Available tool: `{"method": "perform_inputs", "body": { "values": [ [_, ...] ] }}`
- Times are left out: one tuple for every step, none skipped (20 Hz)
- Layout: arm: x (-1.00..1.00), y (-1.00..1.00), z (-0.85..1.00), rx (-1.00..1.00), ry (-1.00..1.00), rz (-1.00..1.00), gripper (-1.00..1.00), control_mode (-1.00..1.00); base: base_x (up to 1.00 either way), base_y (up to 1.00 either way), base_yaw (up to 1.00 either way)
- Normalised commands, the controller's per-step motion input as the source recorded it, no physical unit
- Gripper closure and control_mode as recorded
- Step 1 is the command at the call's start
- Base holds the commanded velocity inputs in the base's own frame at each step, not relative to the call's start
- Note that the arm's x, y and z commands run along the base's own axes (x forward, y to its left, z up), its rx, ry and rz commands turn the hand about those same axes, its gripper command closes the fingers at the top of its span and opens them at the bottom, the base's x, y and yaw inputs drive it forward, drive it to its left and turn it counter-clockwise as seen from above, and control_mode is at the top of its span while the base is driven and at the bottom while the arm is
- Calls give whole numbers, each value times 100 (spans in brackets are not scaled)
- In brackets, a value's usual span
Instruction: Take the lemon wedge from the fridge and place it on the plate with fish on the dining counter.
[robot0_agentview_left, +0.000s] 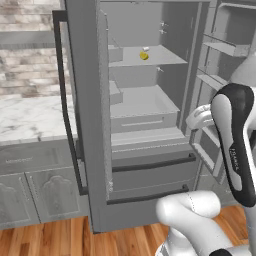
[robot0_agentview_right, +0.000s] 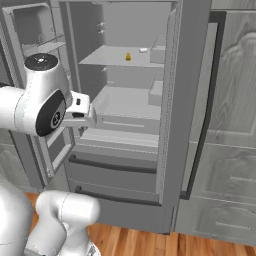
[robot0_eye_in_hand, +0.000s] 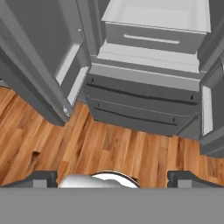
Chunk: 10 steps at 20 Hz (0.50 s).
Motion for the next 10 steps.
{"method": "perform_inputs", "body": {
  "values": [
    [-29,-45,-1,0,0,-22,-100,-100,0,0,0],
    [-26,-44,0,0,0,-22,-100,-100,0,0,0],
    [-19,-41,0,0,0,-22,-100,-100,0,0,0],
    [-21,-36,0,0,0,-19,-100,-100,0,0,0],
    [-6,-21,0,0,0,-15,-100,-100,0,0,0],
    [0,0,0,0,0,-7,-100,-100,0,0,0],
    [0,0,0,0,-2,-1,-100,-100,0,0,0],
    [0,0,0,0,0,0,-100,-100,0,0,0],
    [9,0,0,0,0,-1,-100,-100,0,0,0],
    [21,0,0,0,0,-4,-100,-100,0,0,0]
  ]
}}
